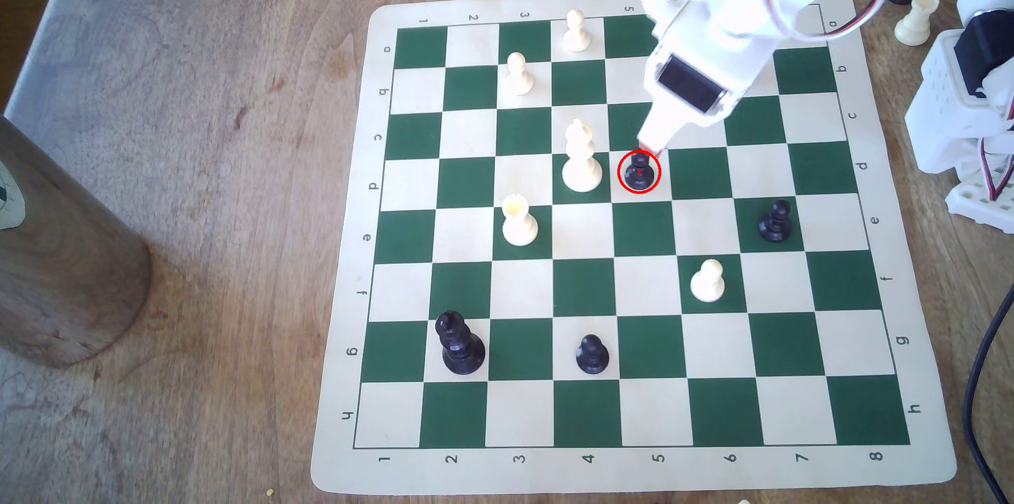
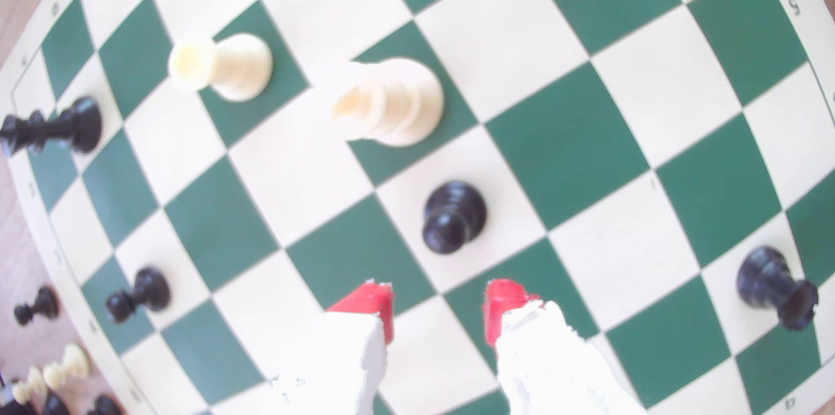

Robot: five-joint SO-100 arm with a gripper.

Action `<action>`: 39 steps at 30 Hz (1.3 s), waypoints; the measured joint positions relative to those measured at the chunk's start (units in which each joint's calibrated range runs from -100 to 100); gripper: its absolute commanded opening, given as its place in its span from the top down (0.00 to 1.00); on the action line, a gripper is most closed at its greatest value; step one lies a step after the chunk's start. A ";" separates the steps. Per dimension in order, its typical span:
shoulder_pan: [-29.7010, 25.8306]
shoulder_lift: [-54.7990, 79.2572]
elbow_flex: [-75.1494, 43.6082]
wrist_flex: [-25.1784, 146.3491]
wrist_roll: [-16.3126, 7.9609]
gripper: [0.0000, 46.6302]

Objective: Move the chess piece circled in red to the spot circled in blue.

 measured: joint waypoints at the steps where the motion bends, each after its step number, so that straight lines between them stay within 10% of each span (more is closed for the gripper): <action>1: 0.00 1.17 -0.09 -1.27 0.00 0.71; 39: -0.59 13.07 0.00 -10.44 -0.44 0.73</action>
